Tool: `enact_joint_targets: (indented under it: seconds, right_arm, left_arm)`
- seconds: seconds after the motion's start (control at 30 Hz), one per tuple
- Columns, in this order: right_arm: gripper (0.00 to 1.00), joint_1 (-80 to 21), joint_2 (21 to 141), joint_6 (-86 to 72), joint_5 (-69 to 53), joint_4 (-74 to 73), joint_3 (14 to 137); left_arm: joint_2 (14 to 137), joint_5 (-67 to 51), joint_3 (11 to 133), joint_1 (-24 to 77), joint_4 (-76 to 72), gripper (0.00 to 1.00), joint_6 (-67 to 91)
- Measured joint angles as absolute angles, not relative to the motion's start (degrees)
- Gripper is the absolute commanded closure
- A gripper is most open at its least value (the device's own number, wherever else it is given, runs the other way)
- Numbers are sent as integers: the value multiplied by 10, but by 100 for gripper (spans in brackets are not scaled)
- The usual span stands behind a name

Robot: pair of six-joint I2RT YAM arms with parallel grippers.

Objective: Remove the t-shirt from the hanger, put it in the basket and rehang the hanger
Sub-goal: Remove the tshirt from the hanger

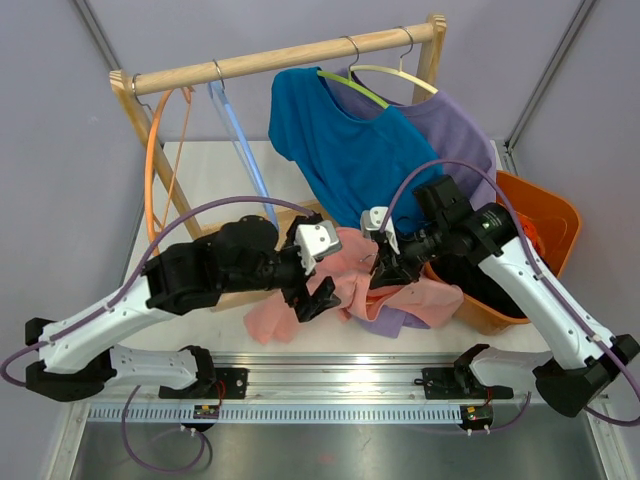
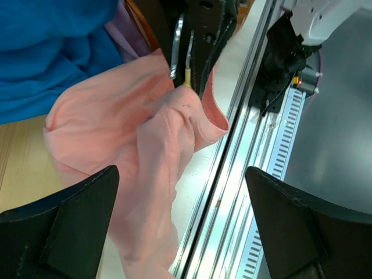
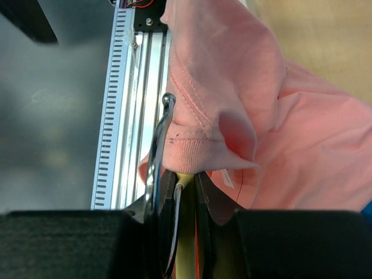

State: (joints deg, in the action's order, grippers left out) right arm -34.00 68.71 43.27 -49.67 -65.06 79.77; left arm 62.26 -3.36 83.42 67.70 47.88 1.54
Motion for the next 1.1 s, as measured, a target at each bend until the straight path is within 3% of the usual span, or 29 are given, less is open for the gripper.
enact_joint_targets:
  seconds: [0.23,0.57,0.7,0.73,0.8,0.83,0.9,0.97,1.0,1.07,1.1]
  right_arm:
    - [100,-343,722,464,-509,-678,825]
    - [100,-366,728,486,-535,-689,848]
    - [100,-369,731,489,-538,-689,849]
    - [100,-370,732,488,-538,-689,850]
    - [100,-370,734,491,-541,-689,851]
    - [100,-370,736,491,-541,-689,852]
    - [100,-370,739,492,-543,-690,854]
    - [100,-370,741,492,-542,-693,857]
    - [97,-370,743,491,-542,-695,859]
    - [80,-370,747,482,-541,-697,861]
    - [64,-370,750,474,-540,-696,863]
  left_arm:
    - [670,-48,809,678,473,13,-20]
    - [679,-27,781,682,439,31,-50]
    - [681,-26,772,683,429,52,-61]
    - [682,-27,772,683,428,67,-65]
    - [686,-29,772,684,422,78,-64]
    - [687,-32,772,684,421,89,-63]
    - [687,-40,771,686,420,100,-63]
    - [685,-42,768,686,419,100,-62]
    - [684,-42,766,686,416,100,-60]
    - [680,-43,760,686,412,100,-53]
    - [677,-43,754,686,407,100,-50]
